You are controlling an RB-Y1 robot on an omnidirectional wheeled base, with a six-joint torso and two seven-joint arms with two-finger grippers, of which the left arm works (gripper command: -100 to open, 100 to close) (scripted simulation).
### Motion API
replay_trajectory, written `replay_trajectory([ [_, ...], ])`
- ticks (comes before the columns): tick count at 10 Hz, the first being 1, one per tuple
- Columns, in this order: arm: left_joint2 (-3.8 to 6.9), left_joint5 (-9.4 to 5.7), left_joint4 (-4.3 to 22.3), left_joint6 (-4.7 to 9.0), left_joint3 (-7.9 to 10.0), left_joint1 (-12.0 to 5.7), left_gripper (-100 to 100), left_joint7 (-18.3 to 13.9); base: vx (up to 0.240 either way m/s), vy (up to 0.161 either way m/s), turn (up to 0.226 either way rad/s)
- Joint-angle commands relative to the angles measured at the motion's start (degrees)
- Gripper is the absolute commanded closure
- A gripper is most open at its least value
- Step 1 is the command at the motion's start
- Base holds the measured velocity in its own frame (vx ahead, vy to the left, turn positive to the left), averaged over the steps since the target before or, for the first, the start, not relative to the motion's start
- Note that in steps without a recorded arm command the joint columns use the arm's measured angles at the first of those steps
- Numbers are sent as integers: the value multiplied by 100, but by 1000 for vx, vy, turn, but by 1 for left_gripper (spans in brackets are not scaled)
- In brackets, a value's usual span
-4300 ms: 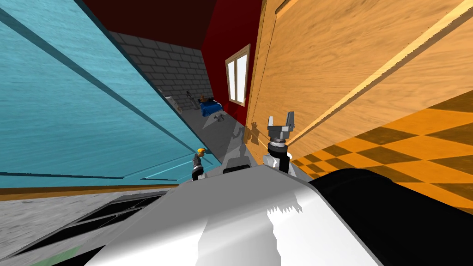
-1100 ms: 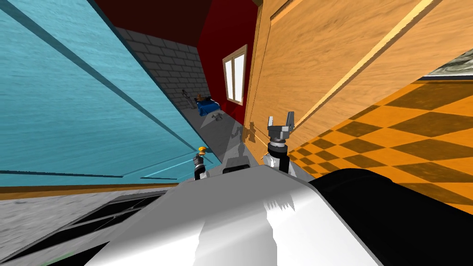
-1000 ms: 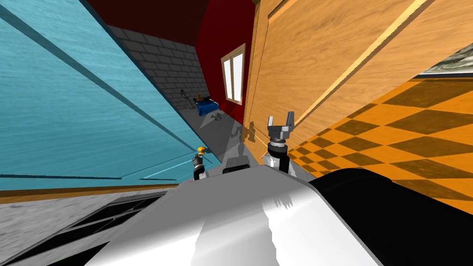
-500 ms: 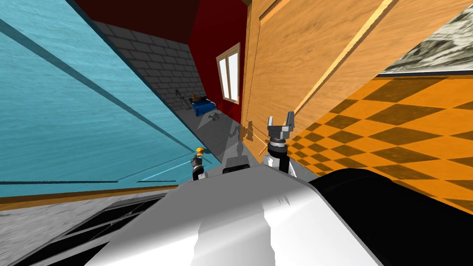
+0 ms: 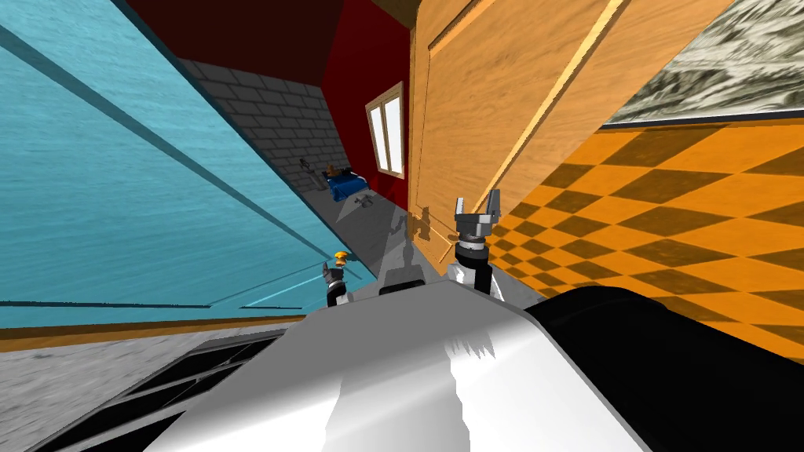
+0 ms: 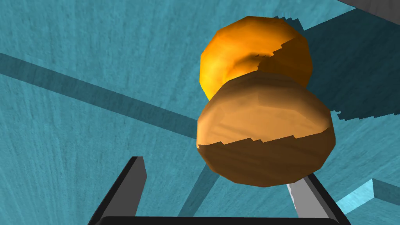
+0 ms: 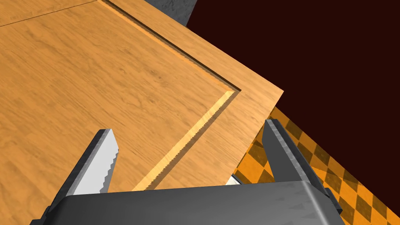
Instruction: Pull the door open
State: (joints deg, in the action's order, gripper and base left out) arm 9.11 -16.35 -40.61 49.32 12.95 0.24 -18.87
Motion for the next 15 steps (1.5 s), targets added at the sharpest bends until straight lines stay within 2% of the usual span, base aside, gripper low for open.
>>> replay_trajectory([
  [1,-49,-71,-60,-52,-127,-1,-100,-286,-66,-20,-73],
  [2,-44,-134,-72,-61,-181,-5,-100,-442,-63,-24,-57],
  [3,-44,-134,-72,-61,-181,-5,-100,-494,-39,-24,-18],
  [5,-32,-276,-99,-80,-304,-14,-100,-866,-50,-15,-29],
  [6,-32,-276,-99,-80,-304,-14,-100,-923,-48,0,-13],
  [8,-19,-434,-129,-101,-440,-24,-100,-1288,-55,7,-34],
  [9,-19,-434,-129,-101,-440,-24,-100,-1379,-57,10,-15],
  [10,-12,-517,-144,-113,-511,-29,-100,-1584,-53,7,-21],
  [11,-12,-517,-144,-113,-511,-29,-100,-1612,-38,4,-15],
  [13,2,-691,-177,-136,-660,-40,-100,-1992,-61,6,-38],
  [14,2,-691,-177,-136,-660,-40,-100,-2084,-59,12,-15],
  [15,9,-780,-193,-148,-737,-46,-100,-2293,-56,2,-22],
])
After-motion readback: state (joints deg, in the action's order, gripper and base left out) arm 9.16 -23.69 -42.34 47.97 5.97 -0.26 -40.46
